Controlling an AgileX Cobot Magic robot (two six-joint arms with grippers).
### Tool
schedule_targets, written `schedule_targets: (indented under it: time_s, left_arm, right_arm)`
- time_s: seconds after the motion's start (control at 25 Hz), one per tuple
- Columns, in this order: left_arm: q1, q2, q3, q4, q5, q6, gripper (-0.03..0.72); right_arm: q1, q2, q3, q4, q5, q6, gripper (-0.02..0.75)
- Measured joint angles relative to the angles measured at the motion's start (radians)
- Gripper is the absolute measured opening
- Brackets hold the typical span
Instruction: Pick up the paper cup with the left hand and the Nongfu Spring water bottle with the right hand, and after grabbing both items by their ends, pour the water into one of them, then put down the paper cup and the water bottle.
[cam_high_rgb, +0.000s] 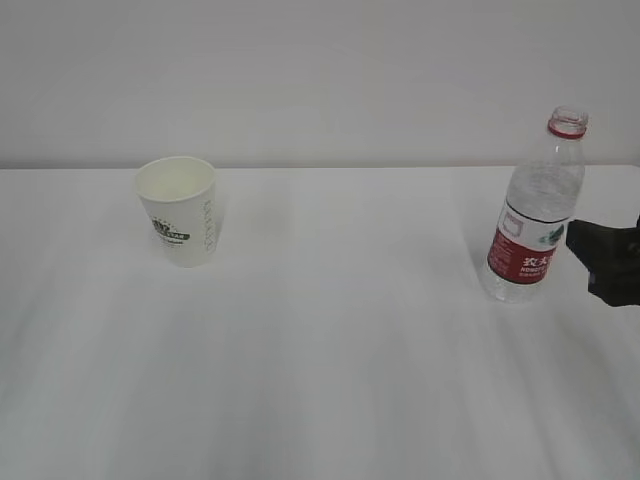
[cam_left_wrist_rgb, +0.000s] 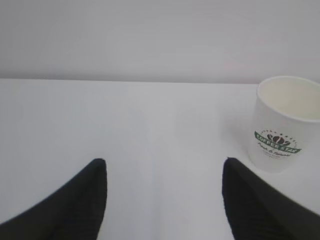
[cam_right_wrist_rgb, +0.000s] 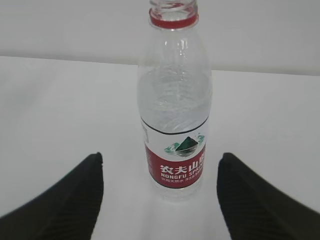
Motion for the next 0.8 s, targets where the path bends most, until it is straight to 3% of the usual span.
schedule_targets:
  time_s: [0.12,0.28,0.52,0.8]
  left_arm:
    - [-0.029,0.097,0.0,-0.004,-0.032,-0.008,0.524]
    - [-0.132,0.267,0.009,-0.016,-0.077,-0.013,0.513]
    - [-0.259,0.423,0.111,-0.051,-0.304,-0.017,0.507]
    - [-0.29,0.466,0.286,-0.054,-0.635,-0.066,0.507]
  right_arm:
    - [0.004,0.0,0.026,-0.006,-0.046,0.025,0.535]
    - [0.004,0.0,0.054,-0.008,-0.087,0.056,0.535]
    - [0.004,0.027,0.1,-0.028,-0.127,0.098,0.534]
    - [0.004,0.204,0.168,-0.093,-0.359,0.127,0.534]
